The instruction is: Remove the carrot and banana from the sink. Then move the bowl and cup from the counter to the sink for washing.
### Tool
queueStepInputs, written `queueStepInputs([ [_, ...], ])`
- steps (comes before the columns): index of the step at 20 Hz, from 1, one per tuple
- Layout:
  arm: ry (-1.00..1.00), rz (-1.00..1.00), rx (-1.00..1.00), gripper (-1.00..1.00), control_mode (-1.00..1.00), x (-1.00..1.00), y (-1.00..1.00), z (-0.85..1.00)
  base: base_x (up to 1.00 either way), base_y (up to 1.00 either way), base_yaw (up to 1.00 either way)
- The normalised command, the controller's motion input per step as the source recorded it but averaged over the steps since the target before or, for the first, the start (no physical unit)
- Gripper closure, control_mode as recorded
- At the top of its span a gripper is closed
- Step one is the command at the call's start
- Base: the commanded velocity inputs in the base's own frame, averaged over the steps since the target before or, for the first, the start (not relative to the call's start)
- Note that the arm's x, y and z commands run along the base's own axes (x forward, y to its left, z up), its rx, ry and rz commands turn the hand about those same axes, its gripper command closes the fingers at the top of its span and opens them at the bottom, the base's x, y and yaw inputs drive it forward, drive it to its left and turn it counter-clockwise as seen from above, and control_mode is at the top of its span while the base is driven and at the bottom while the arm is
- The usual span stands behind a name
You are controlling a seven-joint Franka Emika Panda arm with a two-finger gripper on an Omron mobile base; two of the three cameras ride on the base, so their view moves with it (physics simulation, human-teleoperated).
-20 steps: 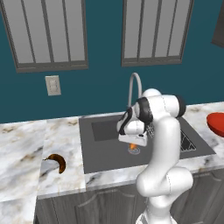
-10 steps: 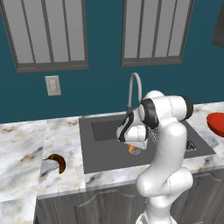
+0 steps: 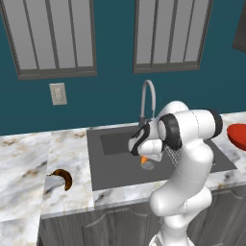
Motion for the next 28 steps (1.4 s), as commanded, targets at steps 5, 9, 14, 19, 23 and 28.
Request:
queueStepInputs([
  [5, 0.0, 0.0, 0.0, 1.0, -1.0, -0.11, 0.07, 0.4, 0.0, 0.0, 0.0],
  [9, 0.0, 0.0, -0.02, 1.0, -1.0, -0.15, 0.05, 0.39, 0.0, 0.0, 0.0],
  [14, 0.0, 0.0, -0.03, 1.0, -1.0, -0.17, 0.07, 0.38, 0.0, 0.0, 0.0],
  [19, 0.0, 0.07, -0.01, 1.0, -1.0, -0.18, 0.13, 0.39, 0.0, 0.0, 0.0],
  [23, 0.0, 0.19, 0.0, 1.0, -1.0, -0.18, 0.19, 0.4, 0.0, 0.0, 0.0],
  [28, 0.01, 0.21, 0.0, 1.0, -1.0, -0.18, 0.19, 0.4, 0.0, 0.0, 0.0],
])
